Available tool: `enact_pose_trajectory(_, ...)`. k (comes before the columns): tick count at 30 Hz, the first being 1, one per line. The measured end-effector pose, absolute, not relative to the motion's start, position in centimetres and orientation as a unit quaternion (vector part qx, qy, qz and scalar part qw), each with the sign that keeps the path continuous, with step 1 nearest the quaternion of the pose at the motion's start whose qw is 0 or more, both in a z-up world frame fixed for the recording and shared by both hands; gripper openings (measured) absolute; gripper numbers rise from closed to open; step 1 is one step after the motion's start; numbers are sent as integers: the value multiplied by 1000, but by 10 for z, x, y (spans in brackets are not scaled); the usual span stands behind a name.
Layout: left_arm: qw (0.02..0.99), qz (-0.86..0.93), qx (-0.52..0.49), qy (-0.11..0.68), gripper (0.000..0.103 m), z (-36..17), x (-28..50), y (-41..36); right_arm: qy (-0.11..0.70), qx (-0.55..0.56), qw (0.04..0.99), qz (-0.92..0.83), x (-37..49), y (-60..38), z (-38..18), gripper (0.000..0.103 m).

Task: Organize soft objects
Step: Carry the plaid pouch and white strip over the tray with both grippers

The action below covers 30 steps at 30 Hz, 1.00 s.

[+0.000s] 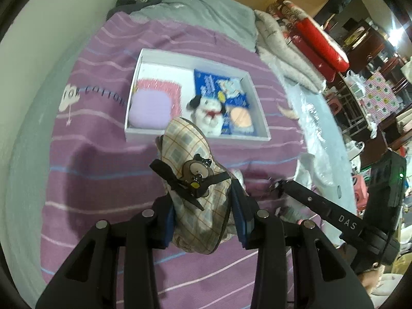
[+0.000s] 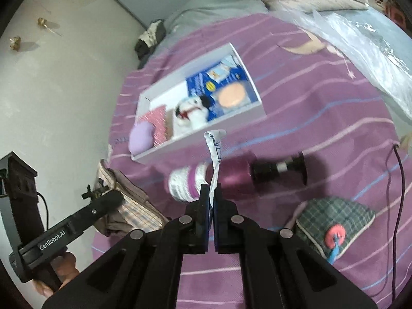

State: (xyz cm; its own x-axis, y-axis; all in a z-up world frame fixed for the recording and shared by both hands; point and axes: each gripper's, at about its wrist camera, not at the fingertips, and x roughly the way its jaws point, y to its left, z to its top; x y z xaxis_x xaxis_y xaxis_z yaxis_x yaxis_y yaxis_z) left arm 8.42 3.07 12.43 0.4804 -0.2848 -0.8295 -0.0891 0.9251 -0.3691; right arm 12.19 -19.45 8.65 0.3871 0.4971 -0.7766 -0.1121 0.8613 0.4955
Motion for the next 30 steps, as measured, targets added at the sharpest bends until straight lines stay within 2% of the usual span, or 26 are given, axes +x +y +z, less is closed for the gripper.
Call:
enact_pose_trajectory(8,855,-68,-167,486,40,155,139,34,492,196,819,223,184,-171,133,1)
enact_pose_trajectory(14,866,-68,-141,476,40,159,198,38,477,225,819,227,235,-163,141,1)
enact_pose_trajectory(20,861,-67,-144,483,40,144,258,53,464,256,818,223,282,-159,125,1)
enact_pose_trajectory(30,849,-26,-130,511,40,97,316,76,481,301,787,242,325,-149,54,1)
